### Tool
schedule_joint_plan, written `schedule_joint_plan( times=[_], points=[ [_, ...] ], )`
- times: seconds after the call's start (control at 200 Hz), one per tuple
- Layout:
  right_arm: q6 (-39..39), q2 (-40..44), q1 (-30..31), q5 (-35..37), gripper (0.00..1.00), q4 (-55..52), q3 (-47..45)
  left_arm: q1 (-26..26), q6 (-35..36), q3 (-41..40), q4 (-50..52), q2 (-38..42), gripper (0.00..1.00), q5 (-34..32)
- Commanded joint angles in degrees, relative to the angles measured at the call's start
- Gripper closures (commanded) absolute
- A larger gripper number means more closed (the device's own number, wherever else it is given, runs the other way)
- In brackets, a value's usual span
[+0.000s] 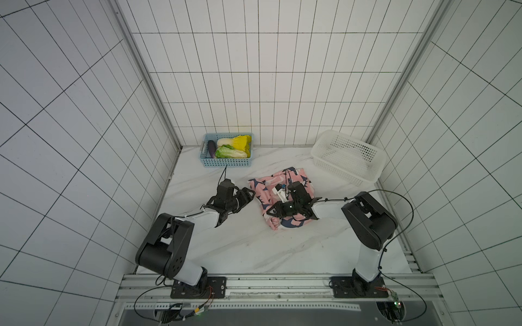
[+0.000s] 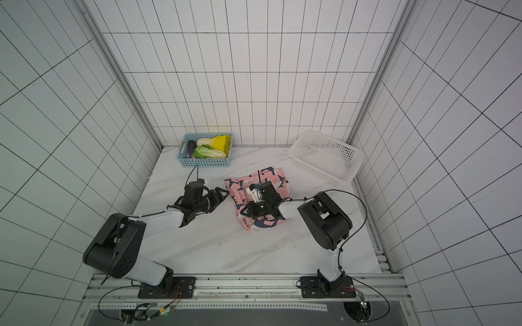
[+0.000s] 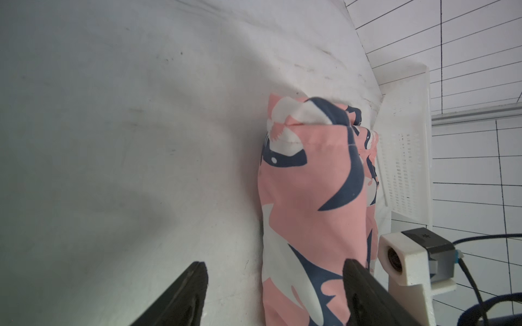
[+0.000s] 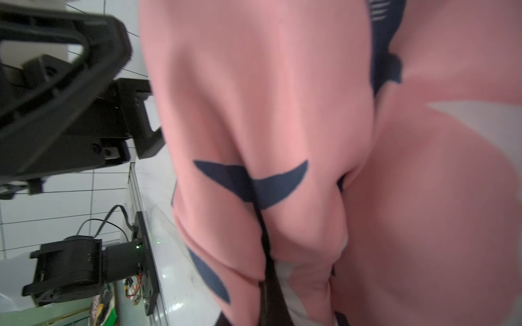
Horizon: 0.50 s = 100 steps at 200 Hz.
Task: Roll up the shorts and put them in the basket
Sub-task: Roll the shorts at the center of the board.
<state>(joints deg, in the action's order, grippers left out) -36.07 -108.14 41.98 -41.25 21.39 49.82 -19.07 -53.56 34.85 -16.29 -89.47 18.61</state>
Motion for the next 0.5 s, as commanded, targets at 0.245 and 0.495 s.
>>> schedule_joint_plan(
  times=[0.245, 0.495],
  points=[
    [-8.78, -6.11, -2.67, -9.1, 1.0, 15.01, -5.87, -0.56, -0.32, 5.34, -20.92, -13.71, 0.2, 5.91],
    [-8.06, -7.58, -3.22, -11.91, 0.99, 14.57, -5.23, -1.91, 0.62, 13.9, -15.28, -22.07, 0.2, 6.45]
  ],
)
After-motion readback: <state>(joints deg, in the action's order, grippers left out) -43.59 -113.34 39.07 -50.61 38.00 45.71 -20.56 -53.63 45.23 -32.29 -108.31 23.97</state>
